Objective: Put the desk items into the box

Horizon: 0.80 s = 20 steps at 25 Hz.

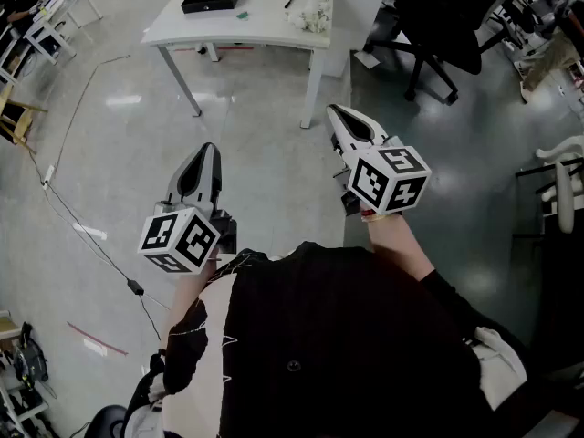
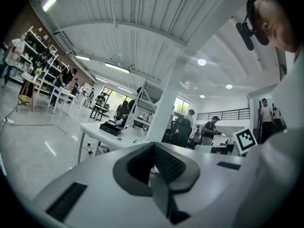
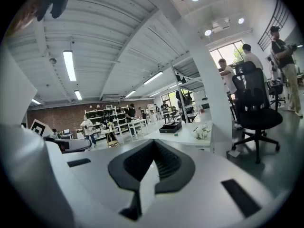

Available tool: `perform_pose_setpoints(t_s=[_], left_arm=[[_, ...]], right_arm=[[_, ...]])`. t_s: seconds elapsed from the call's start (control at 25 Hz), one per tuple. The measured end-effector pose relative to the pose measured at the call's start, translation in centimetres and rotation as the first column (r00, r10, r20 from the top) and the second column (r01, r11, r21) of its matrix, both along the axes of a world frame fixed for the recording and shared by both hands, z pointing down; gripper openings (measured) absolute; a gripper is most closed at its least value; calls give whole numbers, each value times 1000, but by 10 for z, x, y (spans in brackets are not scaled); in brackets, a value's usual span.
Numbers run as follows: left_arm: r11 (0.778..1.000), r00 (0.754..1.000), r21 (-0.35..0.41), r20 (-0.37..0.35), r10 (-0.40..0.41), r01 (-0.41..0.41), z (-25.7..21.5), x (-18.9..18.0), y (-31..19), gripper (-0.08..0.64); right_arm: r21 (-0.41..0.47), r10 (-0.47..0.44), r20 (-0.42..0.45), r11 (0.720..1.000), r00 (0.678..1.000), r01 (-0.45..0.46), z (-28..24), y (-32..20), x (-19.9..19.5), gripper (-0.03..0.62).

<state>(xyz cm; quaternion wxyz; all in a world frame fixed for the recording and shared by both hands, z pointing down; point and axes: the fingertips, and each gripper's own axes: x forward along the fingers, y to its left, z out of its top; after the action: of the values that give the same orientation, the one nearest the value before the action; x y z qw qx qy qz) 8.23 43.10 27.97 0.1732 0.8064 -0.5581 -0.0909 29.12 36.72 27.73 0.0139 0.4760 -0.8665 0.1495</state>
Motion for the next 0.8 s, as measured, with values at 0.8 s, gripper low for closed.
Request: perform_pose_setpoints(t_s=[0.8], left_arm=[[999, 999, -25, -32, 41, -42, 21, -43, 20, 11]], right_arm=[[-59, 3, 48, 998, 999, 0, 34, 19, -46, 6]])
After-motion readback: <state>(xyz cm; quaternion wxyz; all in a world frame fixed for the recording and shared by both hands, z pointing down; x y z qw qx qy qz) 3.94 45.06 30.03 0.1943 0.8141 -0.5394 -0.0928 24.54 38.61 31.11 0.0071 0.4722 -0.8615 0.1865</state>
